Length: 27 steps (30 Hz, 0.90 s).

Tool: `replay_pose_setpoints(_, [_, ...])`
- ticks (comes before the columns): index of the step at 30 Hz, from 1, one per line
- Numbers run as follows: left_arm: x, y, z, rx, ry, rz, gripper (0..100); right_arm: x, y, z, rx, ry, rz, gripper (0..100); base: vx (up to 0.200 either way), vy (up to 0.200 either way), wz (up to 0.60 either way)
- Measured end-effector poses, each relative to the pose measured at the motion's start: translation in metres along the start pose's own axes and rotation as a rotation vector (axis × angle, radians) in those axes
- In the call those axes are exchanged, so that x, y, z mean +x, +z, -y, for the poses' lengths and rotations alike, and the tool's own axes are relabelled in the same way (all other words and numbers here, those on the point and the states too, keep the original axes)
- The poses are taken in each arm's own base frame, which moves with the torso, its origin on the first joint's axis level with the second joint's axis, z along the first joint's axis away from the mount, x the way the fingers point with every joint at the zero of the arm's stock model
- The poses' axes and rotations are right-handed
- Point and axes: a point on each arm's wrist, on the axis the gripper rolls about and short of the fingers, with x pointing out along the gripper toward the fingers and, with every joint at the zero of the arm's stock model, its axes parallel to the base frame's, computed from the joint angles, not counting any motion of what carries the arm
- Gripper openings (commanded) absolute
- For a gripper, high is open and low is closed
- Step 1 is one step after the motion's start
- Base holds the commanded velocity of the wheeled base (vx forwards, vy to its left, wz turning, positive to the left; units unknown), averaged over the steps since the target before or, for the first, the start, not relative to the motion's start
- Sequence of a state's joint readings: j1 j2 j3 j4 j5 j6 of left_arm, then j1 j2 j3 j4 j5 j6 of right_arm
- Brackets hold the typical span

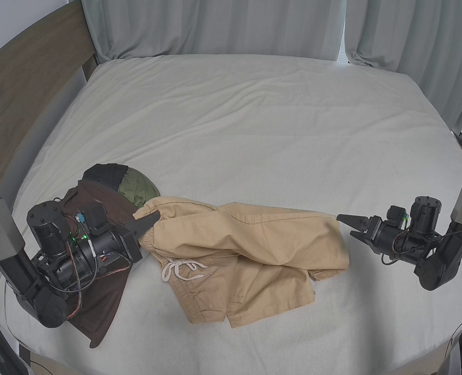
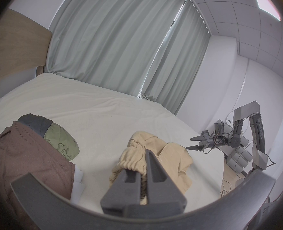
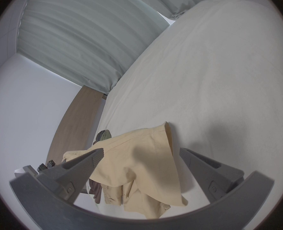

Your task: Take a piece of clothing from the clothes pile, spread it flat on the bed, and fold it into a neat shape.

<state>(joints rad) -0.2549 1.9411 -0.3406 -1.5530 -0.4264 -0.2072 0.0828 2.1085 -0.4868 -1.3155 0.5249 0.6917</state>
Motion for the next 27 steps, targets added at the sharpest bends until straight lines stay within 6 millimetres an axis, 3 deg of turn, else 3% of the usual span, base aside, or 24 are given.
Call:
replay_pose_setpoints(12, [0.0,0.0,0.0,0.001,0.0,0.001,0,0.011,-0.017,0.009,0.058,0.028,-0.035,100,0.0,0.0,0.0])
replay_pose_setpoints(24, [0.0,0.002,-0.004,0.002,0.01,0.01,0,0.012,-0.04,0.001,0.041,0.071,-0.077,100,0.0,0.0,0.0])
replay_pose_setpoints(25, [0.0,0.002,-0.005,0.002,0.013,0.01,0,0.012,-0.04,0.0,0.039,0.073,-0.076,0,0.0,0.0,0.0])
replay_pose_setpoints(27, [0.001,0.002,-0.006,0.001,0.017,0.01,0,0.011,-0.041,0.0,0.037,0.075,-0.076,0,0.0,0.0,0.0])
